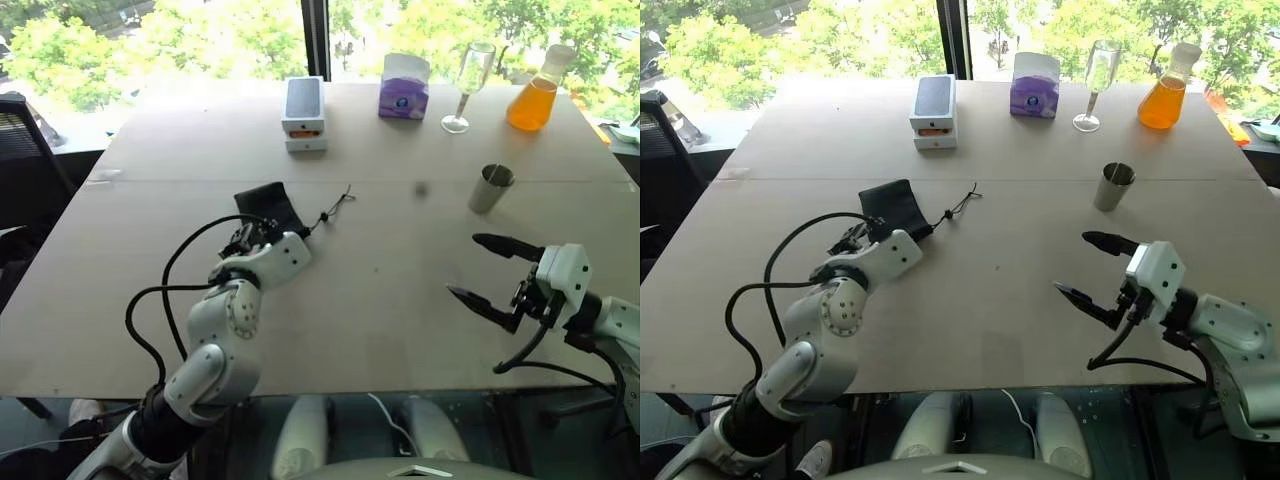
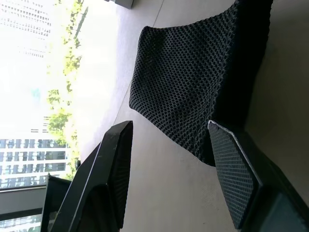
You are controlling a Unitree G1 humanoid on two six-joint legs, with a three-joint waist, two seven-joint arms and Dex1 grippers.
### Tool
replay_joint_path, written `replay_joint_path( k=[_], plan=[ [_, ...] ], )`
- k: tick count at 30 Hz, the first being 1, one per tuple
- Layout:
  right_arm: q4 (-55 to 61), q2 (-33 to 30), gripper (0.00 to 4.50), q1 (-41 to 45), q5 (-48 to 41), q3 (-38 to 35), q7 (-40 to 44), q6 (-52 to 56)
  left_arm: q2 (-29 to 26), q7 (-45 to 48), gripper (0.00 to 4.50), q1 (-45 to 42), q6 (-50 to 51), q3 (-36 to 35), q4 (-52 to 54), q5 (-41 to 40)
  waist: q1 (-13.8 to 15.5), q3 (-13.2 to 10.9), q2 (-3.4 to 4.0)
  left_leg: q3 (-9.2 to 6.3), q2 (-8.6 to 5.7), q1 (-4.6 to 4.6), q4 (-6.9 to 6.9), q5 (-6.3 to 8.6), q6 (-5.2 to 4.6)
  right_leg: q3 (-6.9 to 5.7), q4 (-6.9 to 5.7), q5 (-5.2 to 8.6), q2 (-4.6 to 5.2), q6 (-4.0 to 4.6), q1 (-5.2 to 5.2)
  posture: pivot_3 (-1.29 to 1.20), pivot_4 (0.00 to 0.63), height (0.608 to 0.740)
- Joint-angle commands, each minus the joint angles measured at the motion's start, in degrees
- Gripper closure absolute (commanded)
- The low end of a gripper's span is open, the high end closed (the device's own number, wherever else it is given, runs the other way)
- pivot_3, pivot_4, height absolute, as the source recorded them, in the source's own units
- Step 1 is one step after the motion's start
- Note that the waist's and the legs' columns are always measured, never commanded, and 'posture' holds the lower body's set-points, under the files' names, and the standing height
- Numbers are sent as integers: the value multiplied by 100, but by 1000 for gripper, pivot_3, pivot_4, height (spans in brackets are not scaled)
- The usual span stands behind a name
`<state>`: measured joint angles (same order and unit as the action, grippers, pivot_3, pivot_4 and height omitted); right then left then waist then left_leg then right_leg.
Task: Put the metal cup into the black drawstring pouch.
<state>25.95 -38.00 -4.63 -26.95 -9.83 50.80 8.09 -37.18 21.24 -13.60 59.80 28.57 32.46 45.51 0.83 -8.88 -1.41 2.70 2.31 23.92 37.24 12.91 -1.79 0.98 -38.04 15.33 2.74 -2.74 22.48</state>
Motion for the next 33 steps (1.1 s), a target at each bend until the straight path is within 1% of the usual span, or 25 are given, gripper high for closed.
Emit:
replay_joint_path(
  k=[1, 9, 15, 24, 29, 30, 31, 32, 33],
  plan=[
    [130, -56, 0, 85, -74, -93, 3, -14, 117, 98, 1959, -64, -18, -148, -111, 161, -2, 0, 0, 0, 0, 0, 0, 0, 0, 0, 0, 0, 0, 0, 0, 0, 150, 740],
    [161, 0, 0, 49, -31, -81, -35, -49, 242, 275, 1959, -133, -325, -219, -226, 274, -3, 0, 0, 0, 1, 0, 1, 0, 0, 1, -1, 0, 1, 0, 0, 0, 150, 740],
    [211, 46, 0, 16, 12, -50, -107, -59, 357, 292, 1959, -465, -607, -271, -731, 297, -2, 0, 0, -1, 0, 0, 3, 0, 0, -1, -2, 0, 1, 0, -1, 0, 150, 740],
    [276, 46, 0, -25, 29, -57, -196, -51, 595, 164, 1959, -690, -1084, -335, -1461, 264, -1, 0, 0, -1, -1, 0, 4, 0, 0, -1, -3, -1, 0, -1, 0, 0, 150, 740],
    [340, 73, 0, -79, 66, -21, -258, -50, 738, 81, 1959, -996, -1403, -491, -1969, 144, -1, 0, 0, -1, -3, 1, 5, 0, -1, -2, -3, -1, 0, -1, -1, 0, 150, 740],
    [347, 77, 0, -81, 72, -15, -269, -48, 754, 114, 2175, -1050, -1450, -542, -2044, 99, -3, 0, 0, -1, -3, 1, 6, 0, -1, -2, -4, -1, 0, -1, -1, 0, 150, 740],
    [354, 81, 0, -82, 77, -11, -281, -46, 763, 153, 2487, -1099, -1497, -591, -2109, 49, -4, 0, 0, -1, -3, 1, 5, 0, 0, -2, -4, -1, 0, -1, -1, 0, 150, 740],
    [361, 85, 0, -85, 83, -9, -291, -47, 762, 203, 2612, -1144, -1539, -638, -2169, -11, -7, 0, 0, -1, -3, 1, 6, 0, 0, -1, -4, -1, 0, -1, -1, 0, 150, 740],
    [367, 89, 0, -88, 88, -7, -300, -47, 766, 261, 3040, -1180, -1560, -683, -2224, -82, -6, 0, 0, 0, -3, 1, 6, 0, 0, -1, -4, -1, 0, -1, -1, 0, 150, 740]
  ],
)
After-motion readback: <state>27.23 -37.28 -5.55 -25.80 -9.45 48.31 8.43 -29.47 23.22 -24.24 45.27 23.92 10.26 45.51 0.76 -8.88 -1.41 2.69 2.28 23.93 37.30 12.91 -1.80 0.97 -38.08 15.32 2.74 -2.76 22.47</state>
